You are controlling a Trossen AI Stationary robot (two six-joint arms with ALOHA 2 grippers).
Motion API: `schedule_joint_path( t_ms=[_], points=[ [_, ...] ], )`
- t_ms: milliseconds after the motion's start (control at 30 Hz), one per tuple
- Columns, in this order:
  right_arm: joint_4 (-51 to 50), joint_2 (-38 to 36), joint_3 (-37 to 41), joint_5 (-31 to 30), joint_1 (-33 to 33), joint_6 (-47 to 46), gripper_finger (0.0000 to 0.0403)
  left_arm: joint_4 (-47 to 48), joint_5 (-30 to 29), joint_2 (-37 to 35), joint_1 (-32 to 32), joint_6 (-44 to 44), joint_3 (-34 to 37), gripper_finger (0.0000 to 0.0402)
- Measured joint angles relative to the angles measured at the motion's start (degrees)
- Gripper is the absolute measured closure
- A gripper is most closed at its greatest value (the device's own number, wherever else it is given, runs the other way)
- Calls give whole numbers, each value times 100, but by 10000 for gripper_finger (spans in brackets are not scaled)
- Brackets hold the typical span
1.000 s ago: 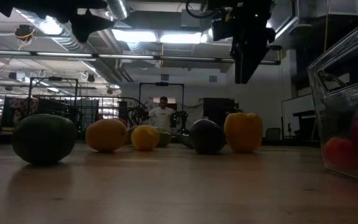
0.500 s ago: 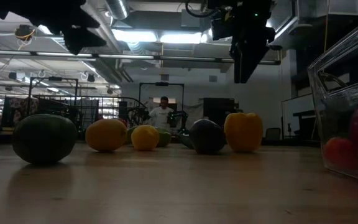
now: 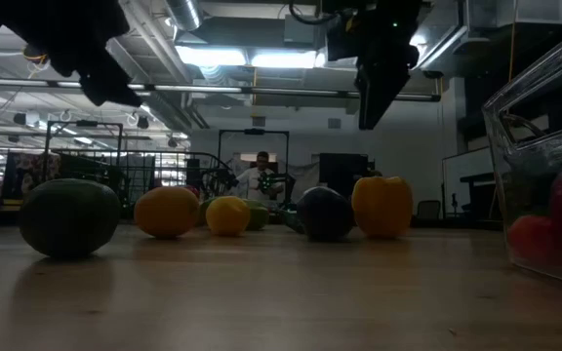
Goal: Sort produce into baskets
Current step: Put the yellow bell pepper into the mesh basket
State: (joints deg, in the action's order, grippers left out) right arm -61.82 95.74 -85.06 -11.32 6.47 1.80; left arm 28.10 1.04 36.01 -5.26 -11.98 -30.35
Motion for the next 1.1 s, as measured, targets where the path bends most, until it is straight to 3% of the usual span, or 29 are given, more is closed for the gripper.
schedule_joint_path(
  t_ms=[133, 233, 367, 800, 1100],
  points=[
    [23, 34, 0, 633, 252, 157, 37, 308, 0, 0, 0, -13, 0, 155],
    [34, 79, 5, 694, 411, 281, 10, 495, 0, 0, 0, 8, 0, 155],
    [45, 178, 4, 996, 569, 302, 13, 664, 0, 2, 0, -9, -1, 155],
    [42, 990, 4, 890, 571, 317, 5, 703, 0, 2, 0, -9, -2, 155],
    [59, 1102, 4, 962, 569, 270, 3, 702, 0, 2, 0, -9, -2, 155]
  ],
)
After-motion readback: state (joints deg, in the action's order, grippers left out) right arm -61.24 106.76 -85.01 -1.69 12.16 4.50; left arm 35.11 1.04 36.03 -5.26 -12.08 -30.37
